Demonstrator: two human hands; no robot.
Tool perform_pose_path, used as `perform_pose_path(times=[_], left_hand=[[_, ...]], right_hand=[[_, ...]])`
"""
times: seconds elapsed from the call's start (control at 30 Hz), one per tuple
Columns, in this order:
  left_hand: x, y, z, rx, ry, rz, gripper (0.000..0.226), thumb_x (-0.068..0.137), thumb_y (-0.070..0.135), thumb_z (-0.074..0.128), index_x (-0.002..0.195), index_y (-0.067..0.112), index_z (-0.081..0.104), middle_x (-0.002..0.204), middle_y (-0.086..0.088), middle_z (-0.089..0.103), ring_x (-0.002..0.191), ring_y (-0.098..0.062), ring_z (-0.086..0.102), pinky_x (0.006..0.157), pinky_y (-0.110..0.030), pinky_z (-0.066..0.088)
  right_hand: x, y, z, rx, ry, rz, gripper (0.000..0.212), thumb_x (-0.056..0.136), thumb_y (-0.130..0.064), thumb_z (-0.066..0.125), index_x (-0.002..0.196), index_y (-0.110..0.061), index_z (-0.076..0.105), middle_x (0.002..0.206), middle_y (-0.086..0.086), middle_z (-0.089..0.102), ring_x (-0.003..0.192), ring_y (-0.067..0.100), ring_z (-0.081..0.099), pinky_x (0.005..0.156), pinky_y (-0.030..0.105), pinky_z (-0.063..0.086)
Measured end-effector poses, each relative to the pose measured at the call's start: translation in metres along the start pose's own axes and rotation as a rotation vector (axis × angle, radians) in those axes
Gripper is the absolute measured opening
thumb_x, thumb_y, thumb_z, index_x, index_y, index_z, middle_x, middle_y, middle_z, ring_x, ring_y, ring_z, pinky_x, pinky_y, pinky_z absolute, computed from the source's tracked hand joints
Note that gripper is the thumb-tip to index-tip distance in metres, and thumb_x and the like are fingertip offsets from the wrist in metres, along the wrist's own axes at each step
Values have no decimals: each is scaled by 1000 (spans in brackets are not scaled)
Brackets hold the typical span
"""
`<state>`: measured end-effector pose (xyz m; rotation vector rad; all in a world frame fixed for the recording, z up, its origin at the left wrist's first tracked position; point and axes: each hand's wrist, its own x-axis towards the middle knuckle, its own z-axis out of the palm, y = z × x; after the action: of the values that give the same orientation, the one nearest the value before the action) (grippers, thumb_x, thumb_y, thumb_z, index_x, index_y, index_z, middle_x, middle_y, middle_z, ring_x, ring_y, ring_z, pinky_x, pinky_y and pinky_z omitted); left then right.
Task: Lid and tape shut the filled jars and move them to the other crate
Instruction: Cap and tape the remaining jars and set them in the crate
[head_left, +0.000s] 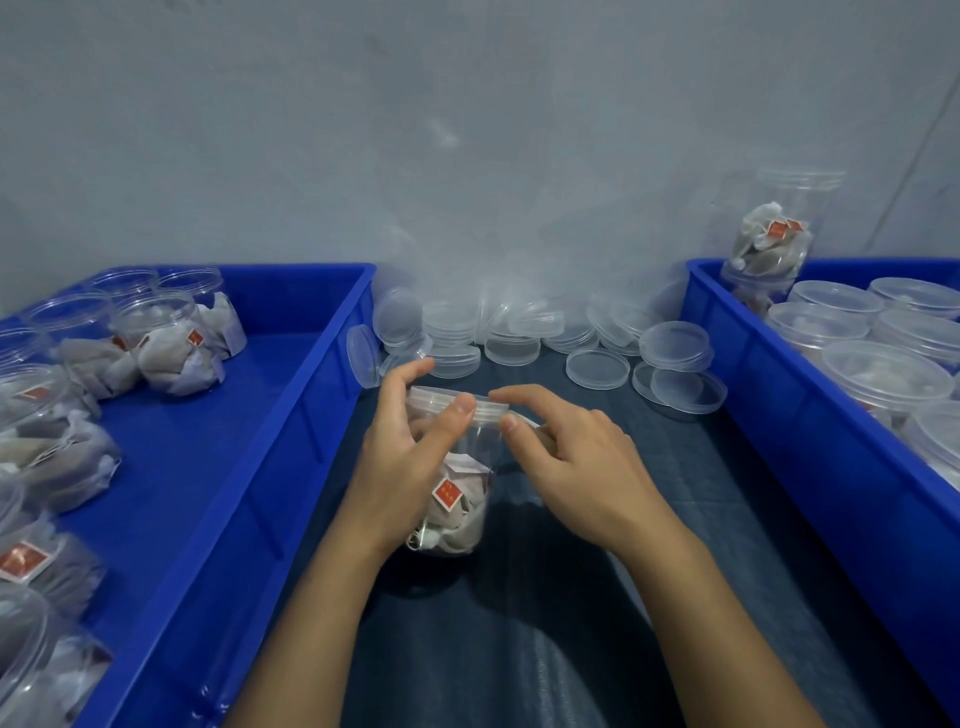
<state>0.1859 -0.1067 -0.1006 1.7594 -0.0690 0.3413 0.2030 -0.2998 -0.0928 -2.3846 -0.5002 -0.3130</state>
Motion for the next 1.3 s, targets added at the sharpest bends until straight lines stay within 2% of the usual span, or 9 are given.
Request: perform_pose_path(times=[0.13, 0.23, 0.4, 0.53, 0.67, 0.83, 0.9, 1.1, 1.3], left_hand=[[-1, 2, 3, 204, 88, 62, 74, 80, 80, 57, 142, 45, 39, 133, 16, 57, 122, -9, 60, 103, -43, 53], [-5, 6, 5, 329, 218, 121, 65, 83, 77, 55, 136, 41, 46, 124, 14, 59, 111, -6, 61, 92, -36, 55], [-7, 6, 13, 457, 181, 113, 60, 87, 80, 51, 132, 41, 44, 121, 11, 65, 104, -10, 63, 89, -41, 50], [-4, 6, 8, 372, 167, 97, 46, 92, 73, 56, 124, 40, 47, 111, 11, 67, 95, -7, 65, 86, -45, 54], [-4, 4, 2, 239, 103, 89, 49, 85, 74, 57, 121, 41, 50, 105, 8, 71, 94, -13, 69, 83, -46, 57], [-2, 3, -2, 147, 69, 94, 49, 82, 74, 58, 117, 39, 55, 98, 9, 73, 91, -10, 70, 78, -29, 54], [-1, 1, -5, 96, 46, 99, 47, 83, 72, 61, 114, 36, 57, 100, 10, 73, 93, -13, 71, 78, -24, 54], [1, -5, -10, -66, -43, 68, 43, 84, 64, 67, 115, 34, 61, 109, -5, 73, 100, -28, 74, 94, -54, 58], [-1, -2, -3, 247, 97, 63, 65, 81, 80, 51, 132, 41, 44, 123, 11, 60, 107, -2, 63, 87, -29, 51]], right_hand=[[-1, -4, 1, -34, 48, 10, 34, 100, -57, 38, 128, -49, 54, 61, -27, 56, 76, 16, 58, 85, 45, 51], [-1, -9, 4, -71, 84, 9, 42, 95, -63, 30, 127, -48, 53, 64, -19, 60, 83, 21, 64, 81, 43, 50], [-3, -17, 12, -102, 120, -14, 48, 95, -63, 23, 132, -47, 47, 83, -11, 72, 91, 27, 66, 73, 41, 39], [-4, -18, 6, -6, 61, -9, 44, 96, -50, 29, 136, -47, 47, 61, -17, 54, 78, 23, 61, 79, 44, 46], [-1, -9, 2, -16, 114, -13, 32, 102, -46, 46, 134, -43, 51, 62, -23, 56, 67, 18, 53, 77, 44, 50], [1, -2, 2, 24, 93, -12, 31, 103, -53, 48, 132, -43, 54, 61, -27, 57, 61, 6, 51, 67, 35, 39], [2, 0, 3, 62, 69, 1, 32, 103, -57, 50, 132, -44, 56, 61, -25, 58, 64, 5, 54, 68, 34, 39], [4, 3, 4, 80, -34, 45, 34, 101, -63, 50, 131, -49, 57, 63, -28, 61, 77, 4, 61, 81, 39, 53], [2, -6, 8, 54, 7, 59, 41, 102, -64, 42, 135, -46, 58, 80, -20, 64, 103, 18, 67, 92, 44, 53]])
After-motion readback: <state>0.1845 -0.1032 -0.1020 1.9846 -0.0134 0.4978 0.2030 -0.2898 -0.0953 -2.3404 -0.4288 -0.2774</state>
